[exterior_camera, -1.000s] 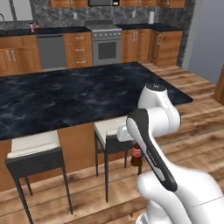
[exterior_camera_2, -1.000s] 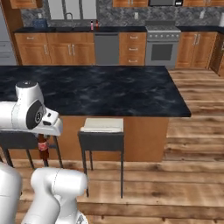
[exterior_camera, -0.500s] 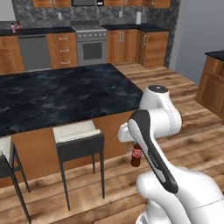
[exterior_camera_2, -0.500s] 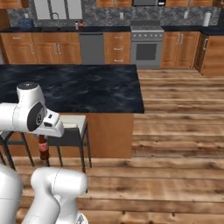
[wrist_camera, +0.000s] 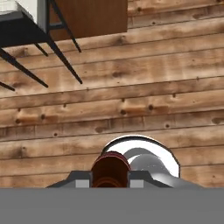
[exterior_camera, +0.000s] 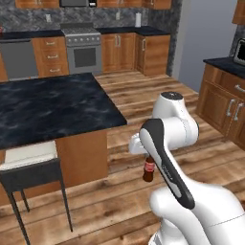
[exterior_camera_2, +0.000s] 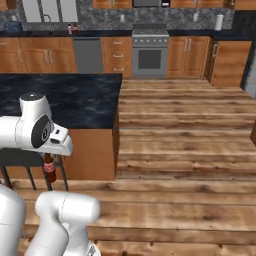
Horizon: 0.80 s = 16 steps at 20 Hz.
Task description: Place the large bottle from the dining counter next to the other large bottle outside the sink, and place the small bottle from the dining counter next to the other small bottle inside the sink.
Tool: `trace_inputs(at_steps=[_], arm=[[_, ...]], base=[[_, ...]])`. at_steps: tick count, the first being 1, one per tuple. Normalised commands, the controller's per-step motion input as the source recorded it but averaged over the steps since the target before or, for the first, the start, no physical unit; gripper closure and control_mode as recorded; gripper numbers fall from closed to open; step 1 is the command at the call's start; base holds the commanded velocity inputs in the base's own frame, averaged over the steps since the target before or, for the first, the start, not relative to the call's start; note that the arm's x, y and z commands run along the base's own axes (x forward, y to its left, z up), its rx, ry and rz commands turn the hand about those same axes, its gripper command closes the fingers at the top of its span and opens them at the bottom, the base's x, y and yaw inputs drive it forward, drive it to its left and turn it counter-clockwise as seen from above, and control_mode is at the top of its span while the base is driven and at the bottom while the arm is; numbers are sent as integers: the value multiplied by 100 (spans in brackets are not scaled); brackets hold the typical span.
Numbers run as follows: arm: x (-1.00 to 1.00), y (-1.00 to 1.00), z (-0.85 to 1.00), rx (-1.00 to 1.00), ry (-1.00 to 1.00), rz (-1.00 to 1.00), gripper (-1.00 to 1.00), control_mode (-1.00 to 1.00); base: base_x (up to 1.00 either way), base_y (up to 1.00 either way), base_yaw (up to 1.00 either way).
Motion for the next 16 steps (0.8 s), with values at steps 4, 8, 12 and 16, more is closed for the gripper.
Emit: trace_inputs(at_steps=[4, 8, 12, 16], arm=[[0, 0, 0, 0, 0, 0, 100, 100], [0, 0, 0, 0, 0, 0, 100, 100], [0, 0, 0, 0, 0, 0, 100, 100], [0, 0, 0, 0, 0, 0, 100, 100]], base=[[64, -100, 0], [82, -97, 1], [97, -95, 3], [100, -96, 7]])
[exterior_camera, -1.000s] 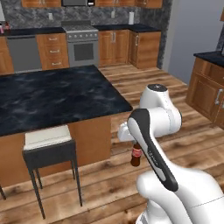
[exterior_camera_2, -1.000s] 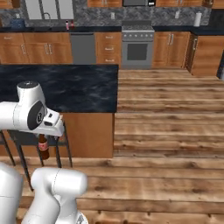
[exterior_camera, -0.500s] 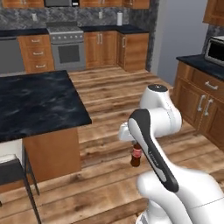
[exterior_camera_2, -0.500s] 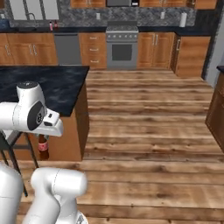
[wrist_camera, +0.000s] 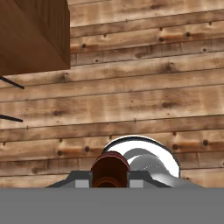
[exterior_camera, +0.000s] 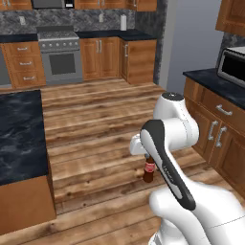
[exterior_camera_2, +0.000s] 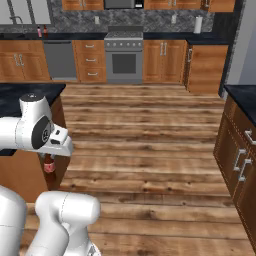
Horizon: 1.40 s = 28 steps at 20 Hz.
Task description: Place the large bottle from the dining counter next to the other large bottle outside the sink, and place the small bottle from the dining counter next to the other small bottle inside the sink.
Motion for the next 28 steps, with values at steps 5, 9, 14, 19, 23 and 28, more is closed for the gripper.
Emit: trace_inputs(at_steps=[5, 9, 14, 19, 23, 28], arm=[[0, 0, 0, 0, 0, 0, 100, 100], [0, 0, 0, 0, 0, 0, 100, 100], [0, 0, 0, 0, 0, 0, 100, 100], [0, 0, 0, 0, 0, 0, 100, 100], [0, 0, 0, 0, 0, 0, 100, 100], [0, 0, 0, 0, 0, 0, 100, 100]], base=[[100, -76, 8], [100, -40, 11], [100, -6, 6], [100, 0, 3], [100, 0, 2], [100, 1, 1]])
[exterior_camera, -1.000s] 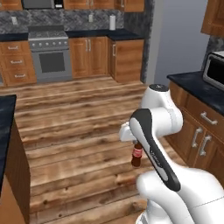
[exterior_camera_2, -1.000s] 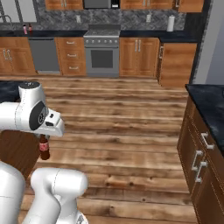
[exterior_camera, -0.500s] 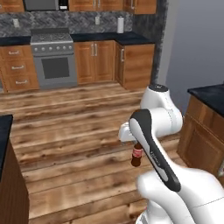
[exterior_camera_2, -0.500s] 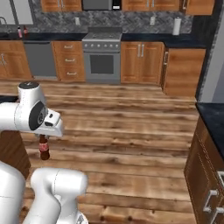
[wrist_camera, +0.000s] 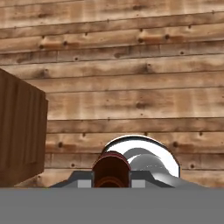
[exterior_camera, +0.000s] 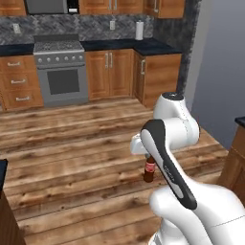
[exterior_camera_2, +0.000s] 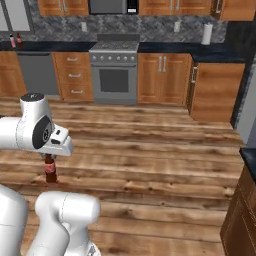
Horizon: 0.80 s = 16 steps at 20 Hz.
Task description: Place the large bottle from the dining counter next to the other large bottle outside the sink, and place the small bottle from the dining counter next to the other small bottle inside the sink.
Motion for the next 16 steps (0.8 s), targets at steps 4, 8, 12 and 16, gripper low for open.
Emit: trace_inputs(at_steps=[4, 8, 12, 16], arm=[[0, 0, 0, 0, 0, 0, 100, 100], [0, 0, 0, 0, 0, 0, 100, 100], [0, 0, 0, 0, 0, 0, 100, 100], [0, 0, 0, 0, 0, 0, 100, 100]], base=[[100, 4, 0], [100, 1, 0], [100, 0, 0], [100, 14, 0]])
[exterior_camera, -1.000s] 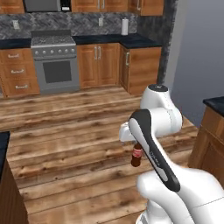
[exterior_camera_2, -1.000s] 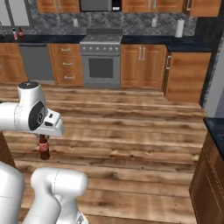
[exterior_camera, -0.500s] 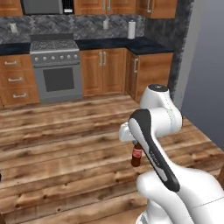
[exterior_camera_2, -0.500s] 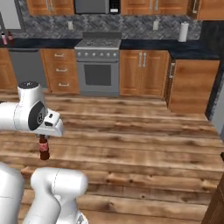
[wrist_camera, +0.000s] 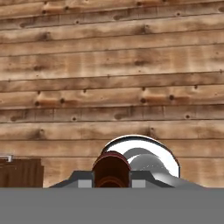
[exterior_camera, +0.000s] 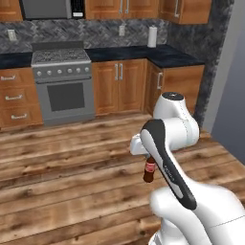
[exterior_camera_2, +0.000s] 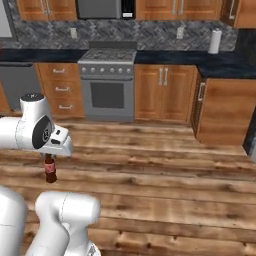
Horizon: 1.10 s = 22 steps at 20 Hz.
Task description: Place the large bottle from the dining counter next to the other large bottle outside the sink, and place the small bottle from the dining counter next to the other small bottle inside the sink.
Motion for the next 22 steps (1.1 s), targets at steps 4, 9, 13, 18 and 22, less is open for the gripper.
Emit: trace_inputs(at_steps=[4, 9, 13, 18, 22], arm=[[0, 0, 0, 0, 0, 0, 100, 100], [0, 0, 0, 0, 0, 0, 100, 100], [0, 0, 0, 0, 0, 0, 100, 100], [0, 0, 0, 0, 0, 0, 100, 100], [0, 0, 0, 0, 0, 0, 100, 100]], base=[[100, 27, 0], [100, 51, -5], [100, 73, -12], [100, 99, -20], [99, 100, -25]])
